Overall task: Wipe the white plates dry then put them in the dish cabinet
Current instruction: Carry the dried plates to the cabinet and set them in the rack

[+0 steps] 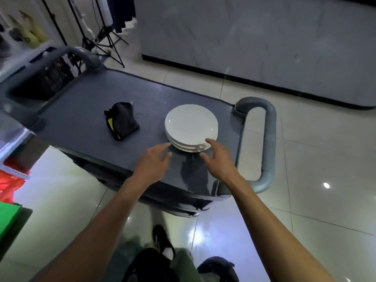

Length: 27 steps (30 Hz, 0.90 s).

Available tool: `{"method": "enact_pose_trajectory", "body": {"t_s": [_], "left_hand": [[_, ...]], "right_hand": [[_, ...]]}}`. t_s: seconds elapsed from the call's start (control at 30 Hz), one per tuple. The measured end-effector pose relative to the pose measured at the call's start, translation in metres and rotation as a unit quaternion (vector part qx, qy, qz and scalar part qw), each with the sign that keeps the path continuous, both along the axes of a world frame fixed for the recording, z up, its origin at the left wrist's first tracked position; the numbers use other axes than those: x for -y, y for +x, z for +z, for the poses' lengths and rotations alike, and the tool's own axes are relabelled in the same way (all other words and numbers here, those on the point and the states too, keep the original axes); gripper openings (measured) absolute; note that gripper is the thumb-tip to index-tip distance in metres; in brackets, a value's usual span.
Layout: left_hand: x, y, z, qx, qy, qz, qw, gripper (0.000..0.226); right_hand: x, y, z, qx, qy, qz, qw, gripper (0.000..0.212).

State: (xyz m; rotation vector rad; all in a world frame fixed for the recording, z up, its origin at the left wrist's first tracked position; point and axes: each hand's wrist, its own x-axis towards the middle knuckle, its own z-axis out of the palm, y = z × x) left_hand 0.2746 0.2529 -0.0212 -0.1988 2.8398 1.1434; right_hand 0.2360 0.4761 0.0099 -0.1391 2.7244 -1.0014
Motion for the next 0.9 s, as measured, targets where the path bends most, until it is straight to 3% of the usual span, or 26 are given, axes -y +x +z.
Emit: {"method": "enact_pose_trajectory", "body": {"t_s": [0.23,0.47,0.6,0.73,0.9], "left_hand": [[0.003,-0.074,-0.007,0.006,0.03,0.04,0.999,0.053],[-0.004,-0.122,-0.012,0.086,0.076,0.104,0.988,0.062],[-0.009,-0.137,-0.01,0.107,0.118,0.153,0.975,0.054],[-0.01,-0.147,-0.011,0.112,0.134,0.193,0.966,0.027],[-0.007,-0.155,-0.013,0.141,0.162,0.238,0.947,0.022]], "right_hand": [[0.002,-0.046,-0.014,0.038,-0.051,-0.094,0.994,0.05],[-0.006,-0.088,-0.027,0.084,-0.08,-0.137,0.984,0.05],[-0.008,-0.102,-0.033,0.104,-0.089,-0.14,0.981,0.052],[-0.008,-0.112,-0.04,0.108,-0.101,-0.154,0.977,0.049],[-0.005,-0.127,-0.043,0.12,-0.117,-0.167,0.972,0.049]]}}
